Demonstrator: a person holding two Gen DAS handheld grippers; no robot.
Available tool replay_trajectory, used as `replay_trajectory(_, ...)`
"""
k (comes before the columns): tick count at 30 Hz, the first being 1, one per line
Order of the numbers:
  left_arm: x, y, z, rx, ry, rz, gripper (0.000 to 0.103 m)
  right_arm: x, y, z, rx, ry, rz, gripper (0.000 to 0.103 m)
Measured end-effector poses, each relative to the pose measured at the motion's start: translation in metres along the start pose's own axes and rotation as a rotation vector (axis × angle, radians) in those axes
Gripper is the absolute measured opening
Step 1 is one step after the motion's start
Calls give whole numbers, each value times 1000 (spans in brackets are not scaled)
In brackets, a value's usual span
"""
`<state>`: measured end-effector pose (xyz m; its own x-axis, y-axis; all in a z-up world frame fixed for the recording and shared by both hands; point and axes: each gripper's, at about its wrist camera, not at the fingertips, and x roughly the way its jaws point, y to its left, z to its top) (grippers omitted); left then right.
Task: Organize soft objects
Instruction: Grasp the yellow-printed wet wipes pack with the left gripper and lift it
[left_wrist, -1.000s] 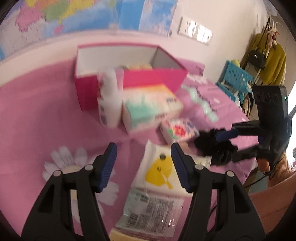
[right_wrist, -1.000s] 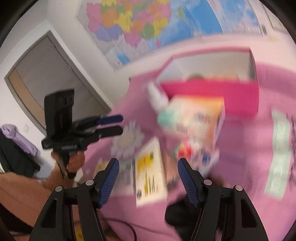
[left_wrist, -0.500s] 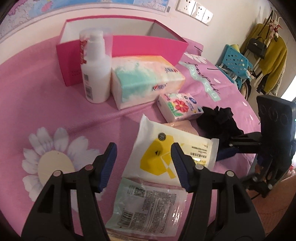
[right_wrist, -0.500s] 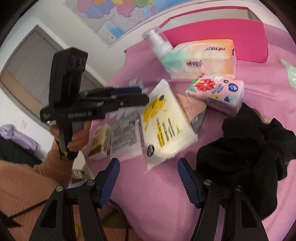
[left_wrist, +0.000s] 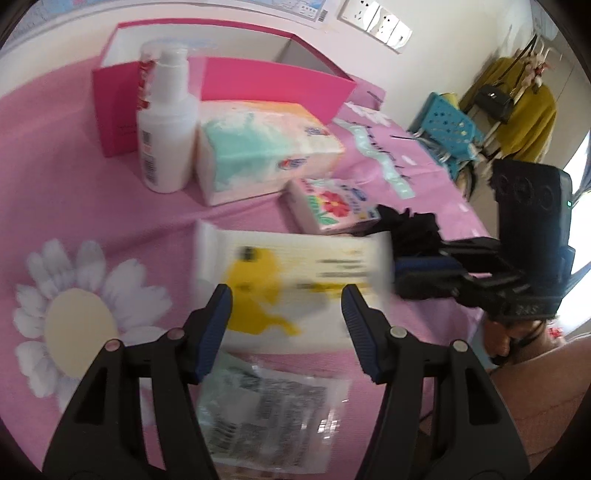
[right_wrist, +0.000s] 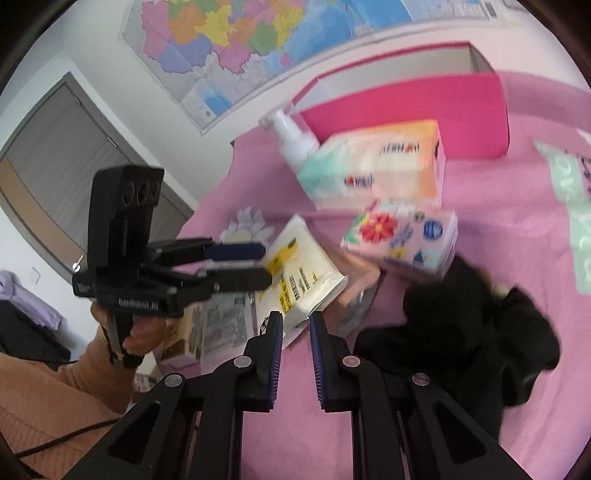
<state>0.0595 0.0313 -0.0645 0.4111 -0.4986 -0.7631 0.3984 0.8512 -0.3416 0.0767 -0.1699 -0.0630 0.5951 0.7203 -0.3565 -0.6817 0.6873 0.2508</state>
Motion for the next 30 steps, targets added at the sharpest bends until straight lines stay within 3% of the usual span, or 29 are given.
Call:
replay_trajectory(5,2,-1,4,-2,1,20,62,-1,3,16,-37,-34,-7,11)
replay_trajectory(9,-10,5,6,-10,-34,49,62,4,-2,22,-4,-8,-11,15)
replay_trajectory(13,-27,18,7,-25,-73,90,62,6,1,9,6,39,33,32)
replay_trajectory(16,-23,29,9,-35,-50,113,62,12,9,-2,2,76,52,34)
replay_trajectory(23,2,36,6,-38,43,65,62,27,6,-4,37,85,42,34)
replay_trajectory(30,2,33,5,-49,49,20,62,28,9,-1,18,49,29,27)
